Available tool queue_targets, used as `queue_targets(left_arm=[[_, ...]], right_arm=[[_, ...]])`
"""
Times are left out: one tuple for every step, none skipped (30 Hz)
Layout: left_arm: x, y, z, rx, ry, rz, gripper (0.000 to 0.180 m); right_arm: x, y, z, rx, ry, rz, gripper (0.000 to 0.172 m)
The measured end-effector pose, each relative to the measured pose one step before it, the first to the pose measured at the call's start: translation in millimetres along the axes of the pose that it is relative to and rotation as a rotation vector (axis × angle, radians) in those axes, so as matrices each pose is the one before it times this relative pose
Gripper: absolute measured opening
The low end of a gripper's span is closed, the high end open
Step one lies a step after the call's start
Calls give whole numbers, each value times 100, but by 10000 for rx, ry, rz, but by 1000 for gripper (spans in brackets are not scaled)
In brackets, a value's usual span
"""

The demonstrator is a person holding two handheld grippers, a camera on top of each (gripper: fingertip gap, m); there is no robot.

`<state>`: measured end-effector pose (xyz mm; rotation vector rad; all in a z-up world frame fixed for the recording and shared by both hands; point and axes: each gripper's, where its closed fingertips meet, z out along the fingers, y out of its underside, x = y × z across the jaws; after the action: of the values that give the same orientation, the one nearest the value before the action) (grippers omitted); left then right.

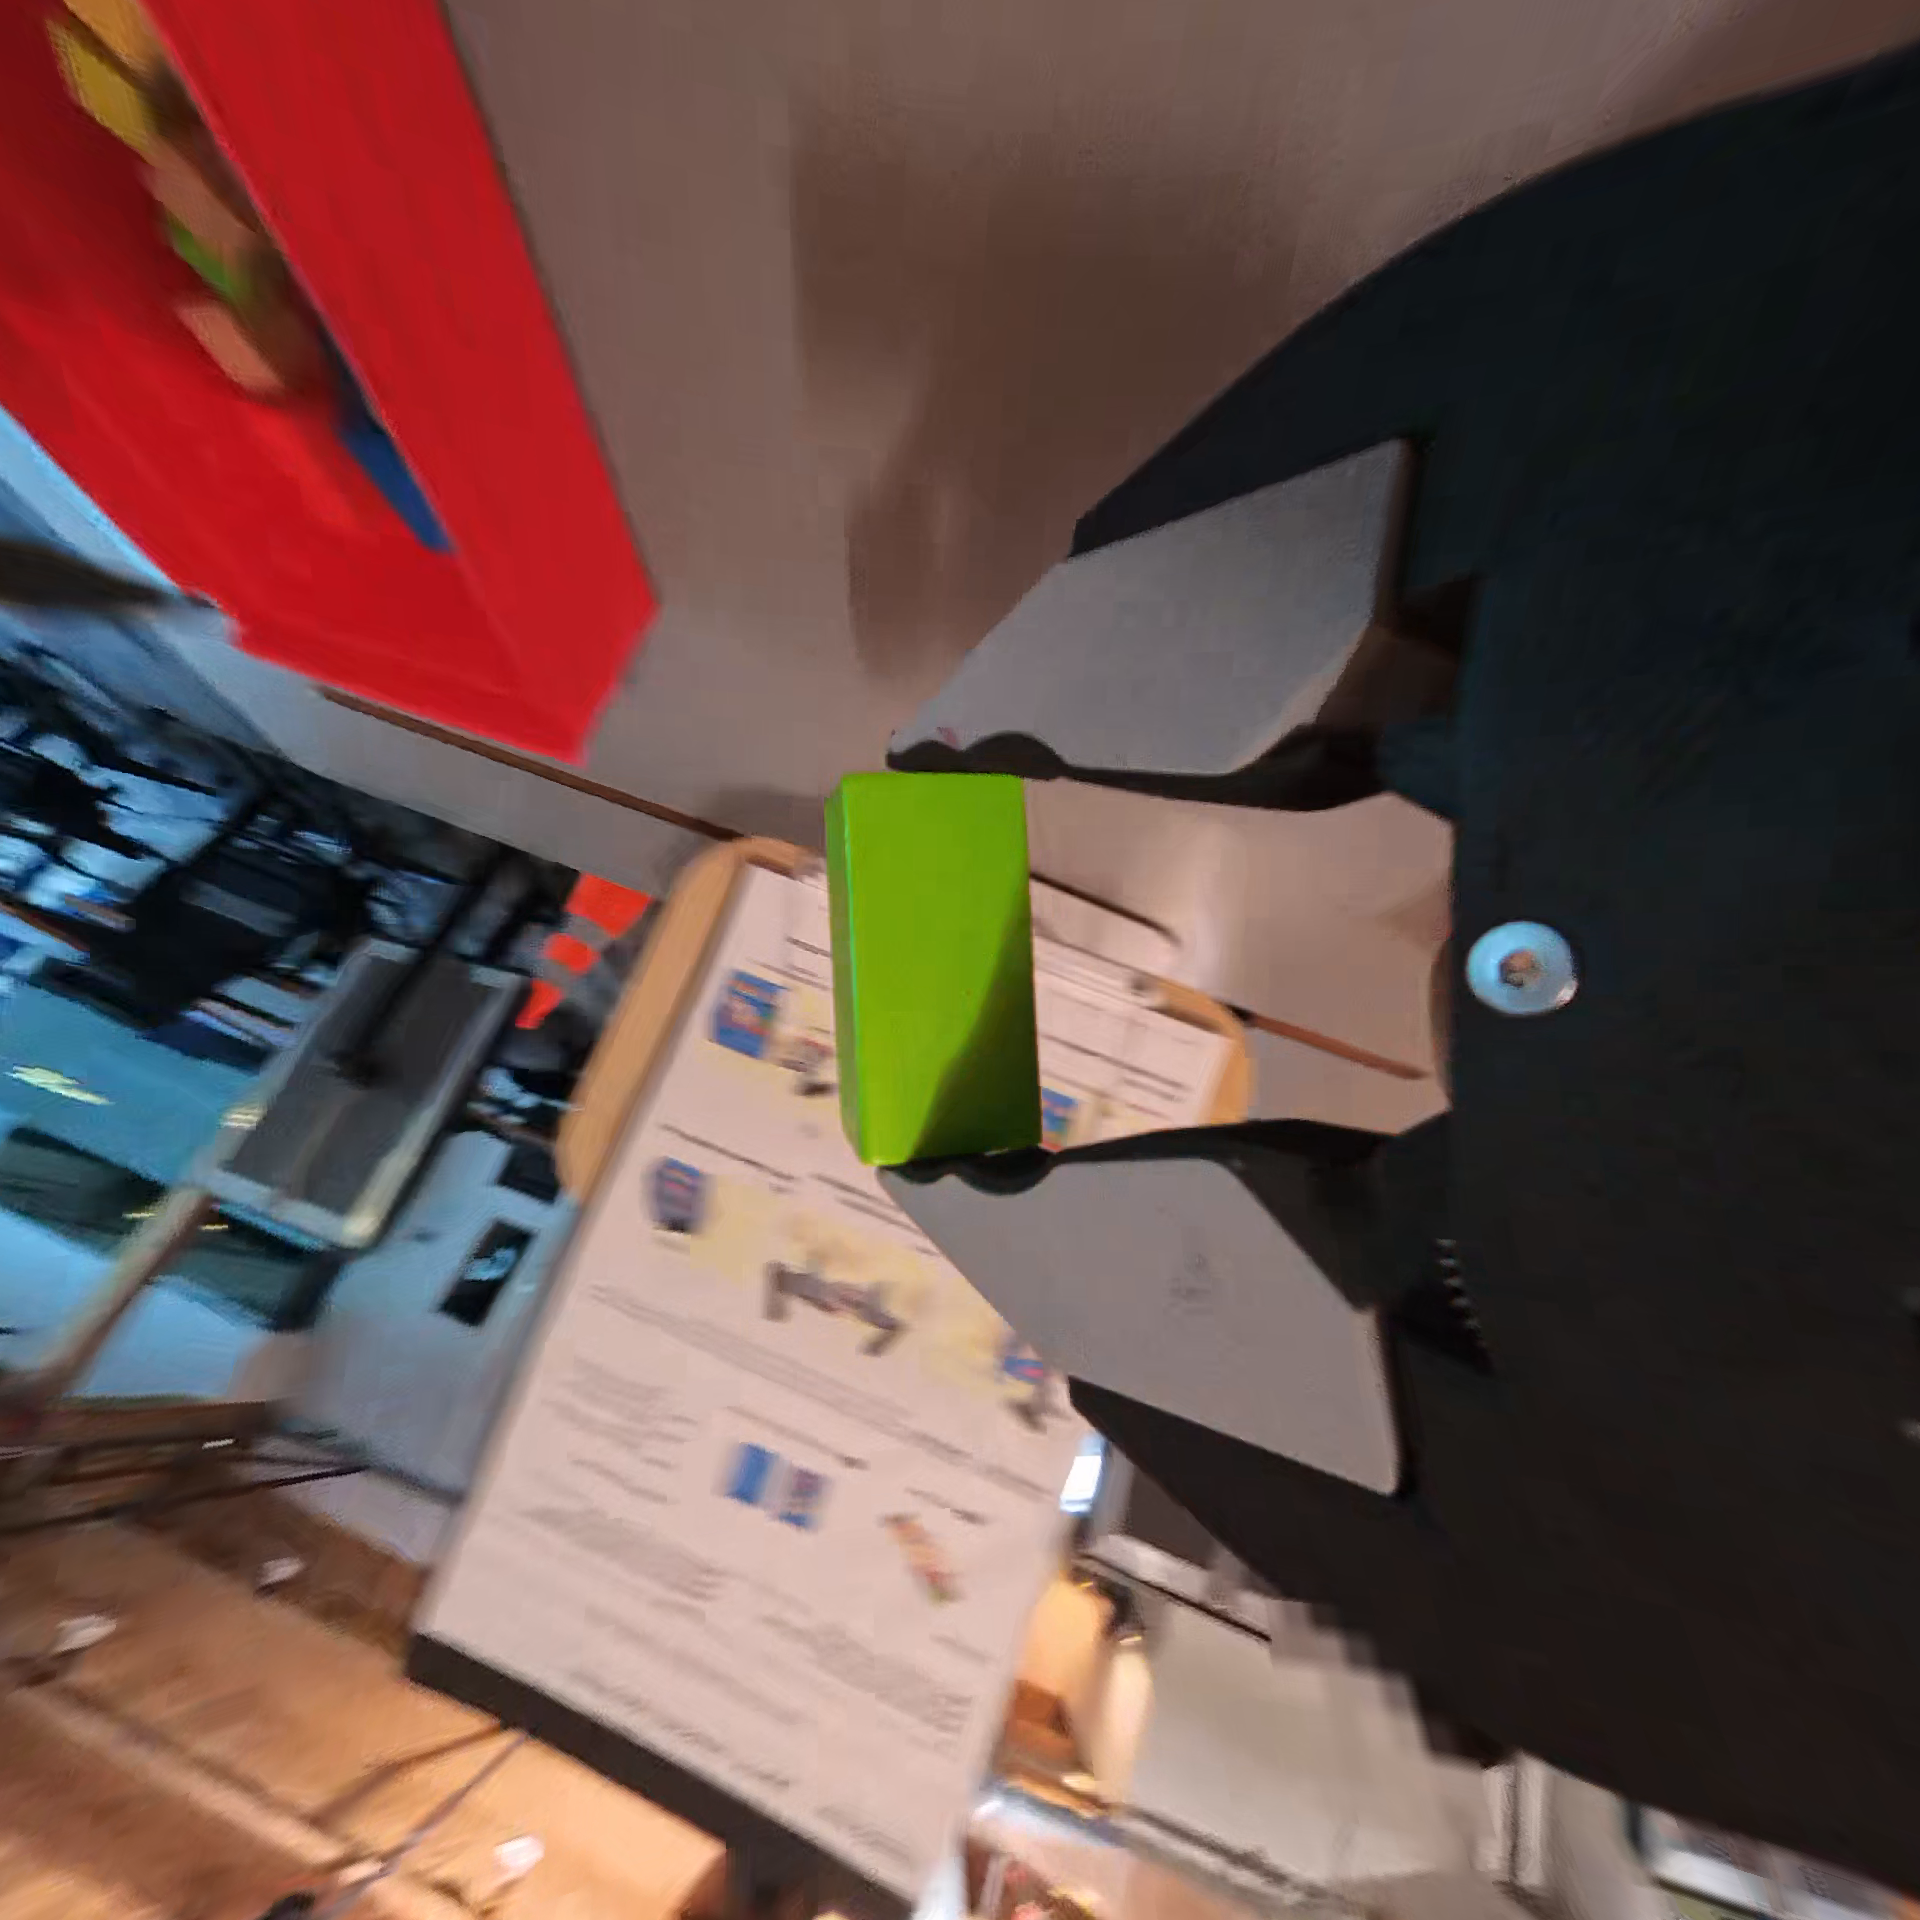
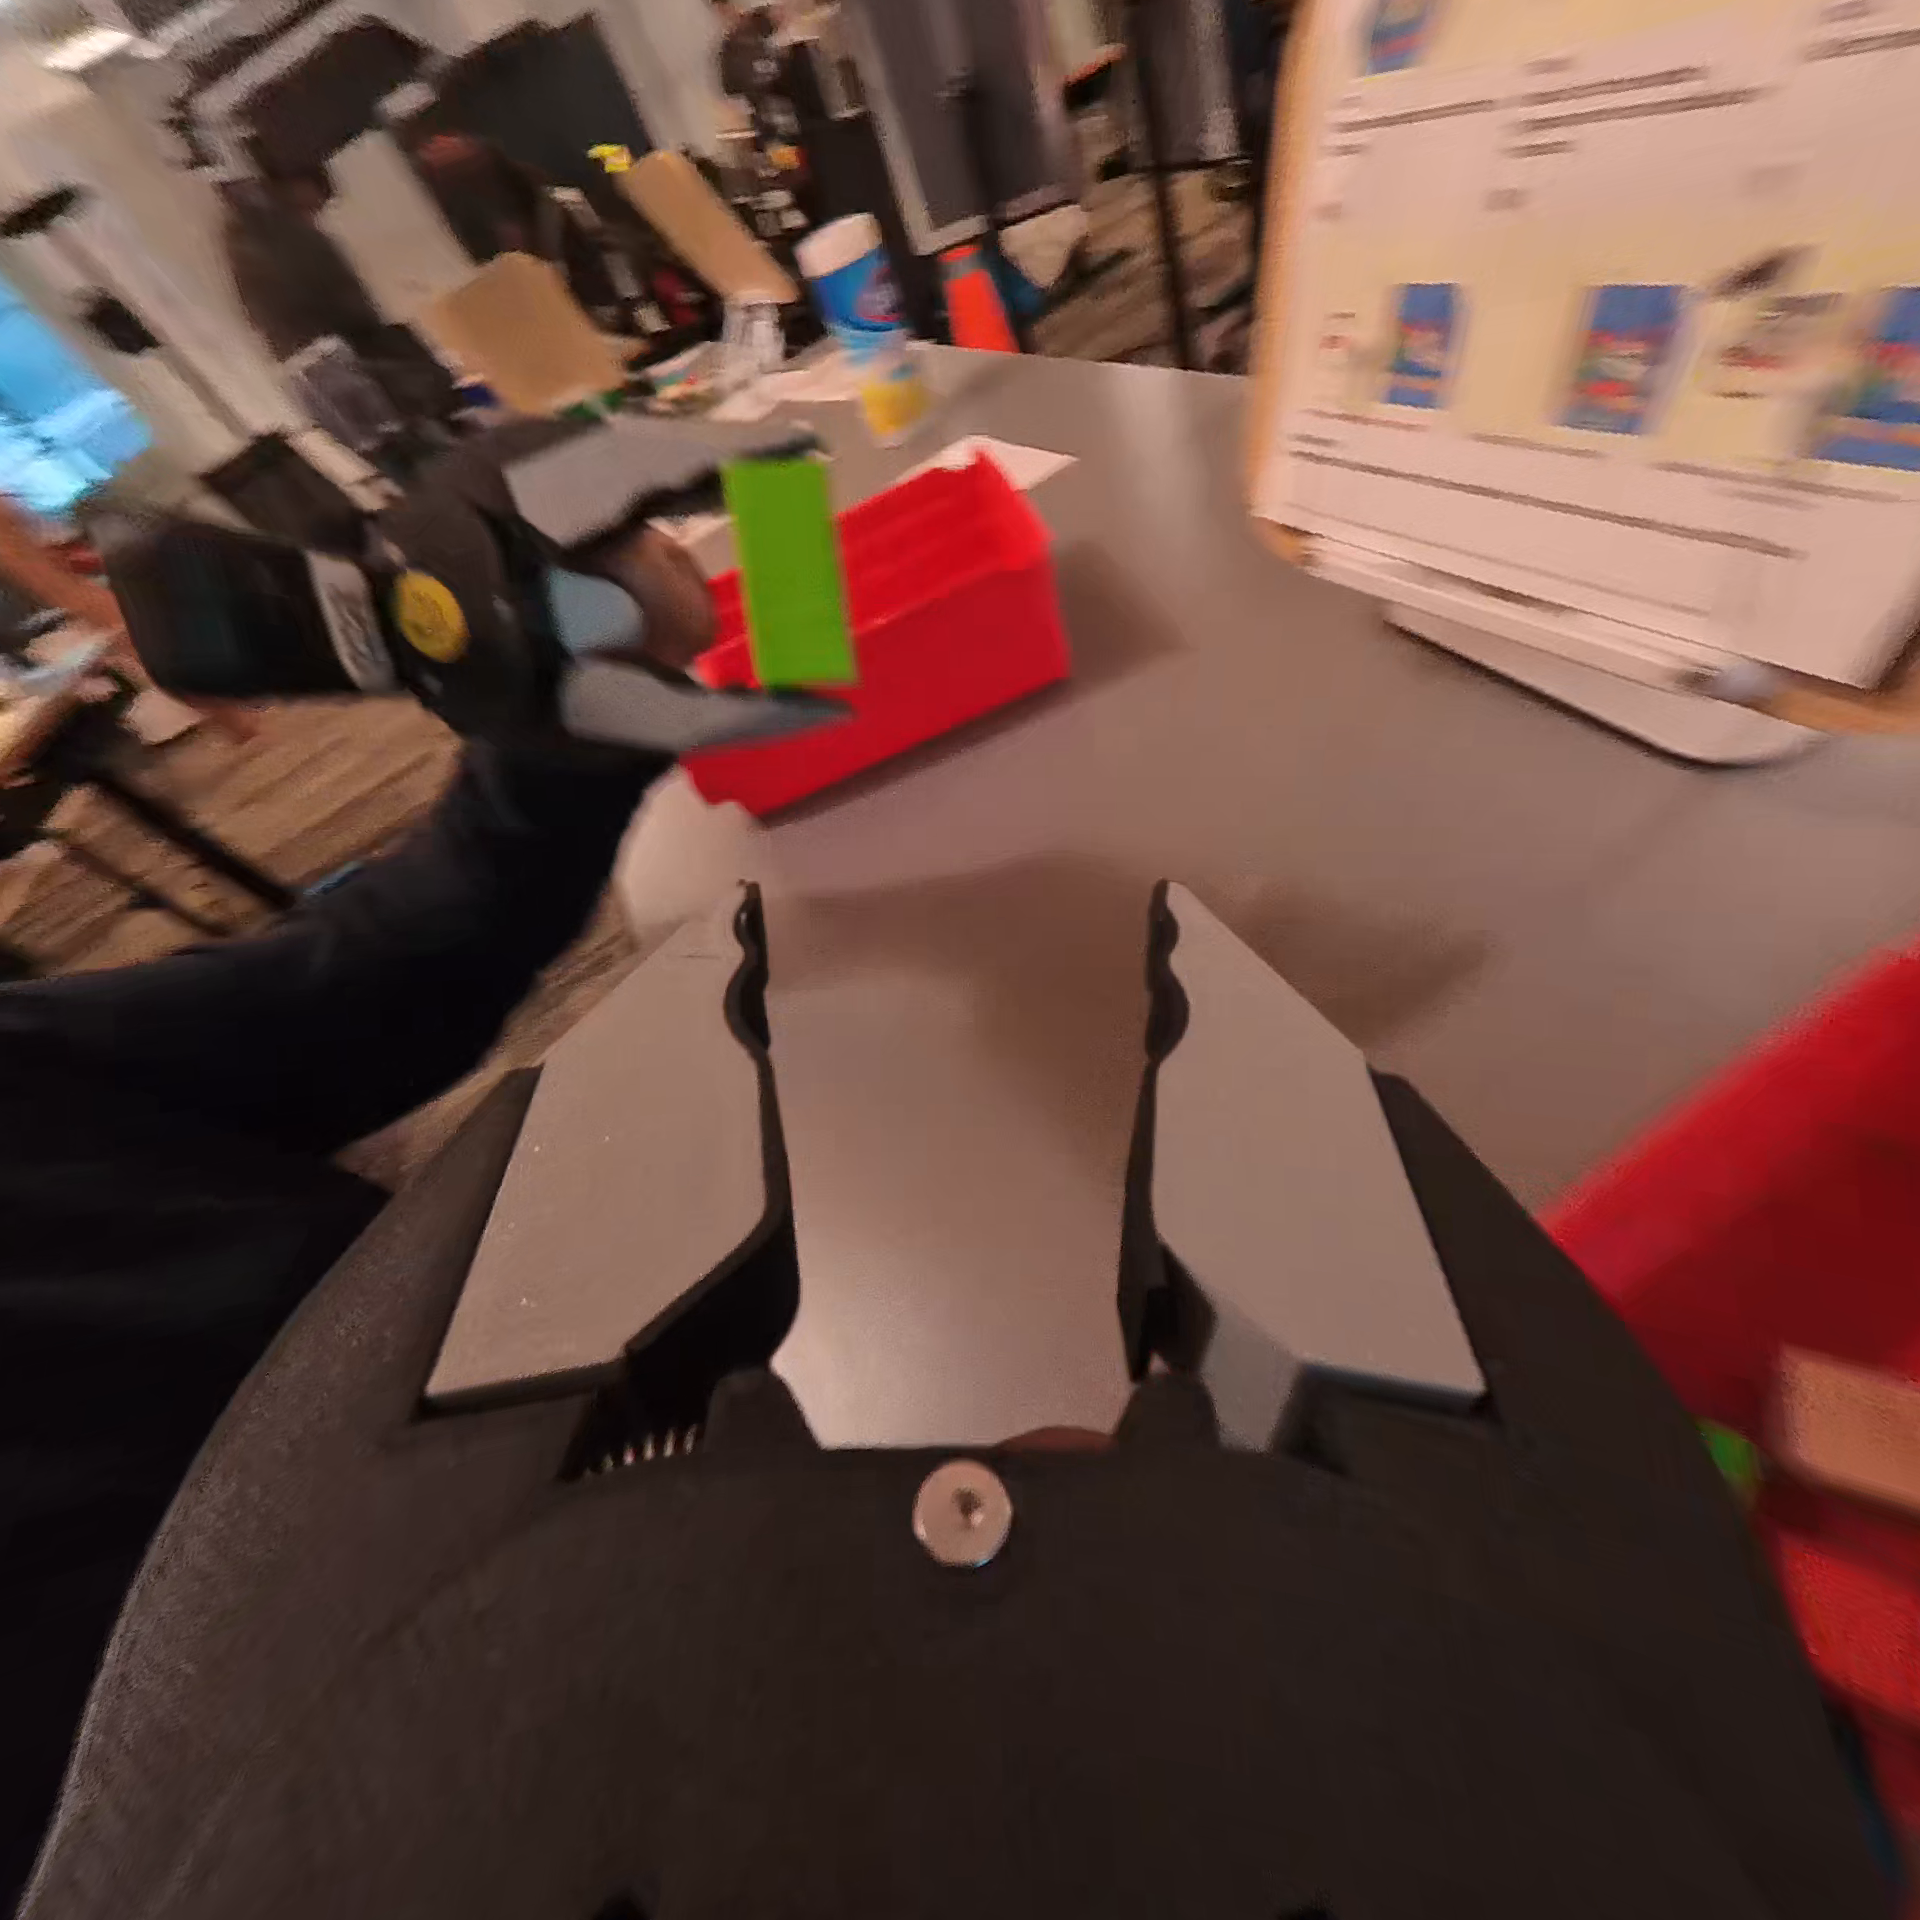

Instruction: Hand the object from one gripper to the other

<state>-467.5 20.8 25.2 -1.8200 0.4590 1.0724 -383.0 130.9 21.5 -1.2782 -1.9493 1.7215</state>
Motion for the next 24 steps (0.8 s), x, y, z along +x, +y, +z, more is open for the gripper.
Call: queue_targets(left_arm=[[1237,-1896,595,414,-7,260,69],[1013,-1444,665,257,-1,167,69],[847,-1141,648,191,26,95,69],[789,-977,566,217,89,13,69],[792,-785,540,164,185,-83,69],[746,-637,530,131,173,-56,69],[753,-535,542,112,176,26,68],[634,-442,545,74,119,49,69],[519,-397,527,69,103,-9,69],[402,-164,503,-48,104,-141,69],[292,-163,473,1,74,-214,68],[297,-227,368,38,87,-266,68],[238,-61,267,-116,119,-334,68],[65,144,83,-237,92,-407,65],[-171,263,-180,-250,14,-480,67],[-276,414,-506,-256,33,-552,68],[-377,620,-777,-246,47,-620,66],[-441,857,-939,-273,88,-679,66],[-427,941,-1042,-218,150,-681,67],[-551,1033,-1096,-172,95,-645,67],[-810,1096,-1104,-142,-81,-570,67],[-972,1138,-1050,-111,-211,-453,67],[-889,1194,-973,-131,-201,-338,68],[-810,1260,-861,-154,-198,-291,68]], right_arm=[[-1305,-328,1341,-80,-555,35,73],[-963,-189,1236,-79,-438,87,76],[-591,-2,1062,-110,-269,44,76],[-104,234,903,-203,-33,-23,76],[181,304,713,-210,84,-29,76],[116,295,523,-177,-14,-13,74],[53,373,375,-212,-106,42,72],[144,491,192,-275,-76,37,57],[301,561,1,-299,74,-102,33],[413,467,-201,-223,204,-148,32],[363,361,-384,-168,178,-26,32],[193,341,-484,-173,78,55,32],[483,293,-672,-138,280,-6,32],[1159,280,-1032,-157,696,-133,32],[1732,271,-1419,-152,924,-176,32],[2211,386,-1625,-185,964,-86,32],[3076,901,-1600,-435,1231,-23,32],[3805,1675,-1216,-817,1496,-53,32],[3691,2106,-498,-916,1353,67,32],[2945,2190,184,-911,973,203,32],[2044,1993,706,-819,612,209,32],[1373,1768,1045,-746,429,168,32],[1168,1741,1226,-807,485,138,32],[1147,1502,1316,-745,586,81,32]])
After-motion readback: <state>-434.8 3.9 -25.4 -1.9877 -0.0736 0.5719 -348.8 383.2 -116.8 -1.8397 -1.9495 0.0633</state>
